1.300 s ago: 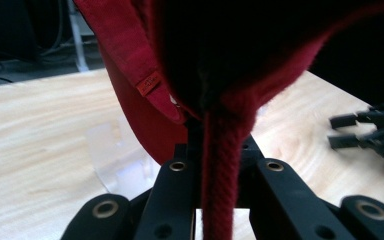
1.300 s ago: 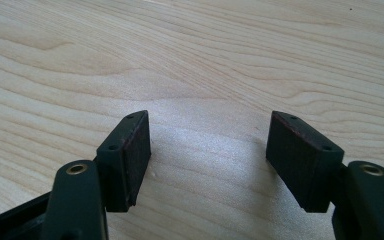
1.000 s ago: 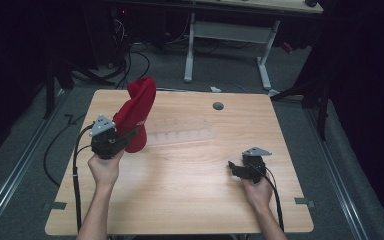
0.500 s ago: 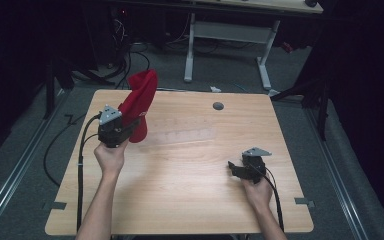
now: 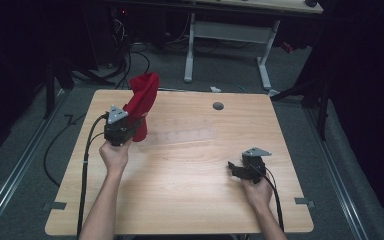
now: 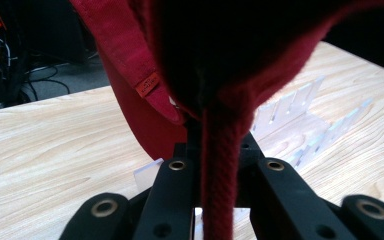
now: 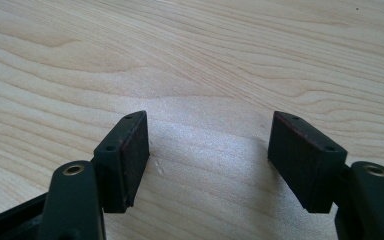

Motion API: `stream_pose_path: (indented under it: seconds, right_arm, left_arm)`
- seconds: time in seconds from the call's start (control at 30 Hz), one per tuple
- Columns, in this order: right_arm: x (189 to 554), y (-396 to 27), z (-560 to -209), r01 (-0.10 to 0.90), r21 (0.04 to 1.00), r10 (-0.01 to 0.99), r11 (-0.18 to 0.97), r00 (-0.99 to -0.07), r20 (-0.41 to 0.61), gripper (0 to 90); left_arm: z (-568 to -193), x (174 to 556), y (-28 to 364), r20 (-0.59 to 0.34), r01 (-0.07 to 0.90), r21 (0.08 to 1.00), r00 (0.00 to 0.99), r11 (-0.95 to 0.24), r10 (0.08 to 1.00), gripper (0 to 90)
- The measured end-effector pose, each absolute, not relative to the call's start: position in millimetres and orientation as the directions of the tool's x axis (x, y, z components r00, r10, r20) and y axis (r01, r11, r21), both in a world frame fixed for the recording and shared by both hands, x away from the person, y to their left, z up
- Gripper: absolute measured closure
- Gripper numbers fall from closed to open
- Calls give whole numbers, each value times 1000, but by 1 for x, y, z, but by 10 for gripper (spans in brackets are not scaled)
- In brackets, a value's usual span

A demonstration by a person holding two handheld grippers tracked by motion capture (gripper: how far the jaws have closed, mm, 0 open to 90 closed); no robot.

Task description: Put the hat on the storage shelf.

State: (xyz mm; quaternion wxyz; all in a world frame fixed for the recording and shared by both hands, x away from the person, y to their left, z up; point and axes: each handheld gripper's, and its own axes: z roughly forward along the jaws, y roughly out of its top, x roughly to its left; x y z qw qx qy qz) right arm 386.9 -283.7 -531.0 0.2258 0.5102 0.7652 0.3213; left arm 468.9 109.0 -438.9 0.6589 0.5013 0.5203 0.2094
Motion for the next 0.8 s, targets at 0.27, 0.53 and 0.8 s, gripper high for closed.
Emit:
stream_pose_path:
  seconds: [0.27, 0.53, 0.8]
  right_arm:
    - [387, -284, -531, 635, 722, 926, 274, -378, -19, 330]
    - [387, -284, -531, 635, 722, 926, 274, -378, -19, 330]
    - [387, -284, -531, 635, 723, 926, 273, -377, -19, 330]
  left_arm:
    - [-450, 467, 110, -490, 252, 870, 352, 423, 798, 824]
    - [-457, 461, 112, -513, 270, 856, 340, 441, 788, 809]
    - [-461, 454, 115, -528, 306, 843, 323, 442, 785, 766]
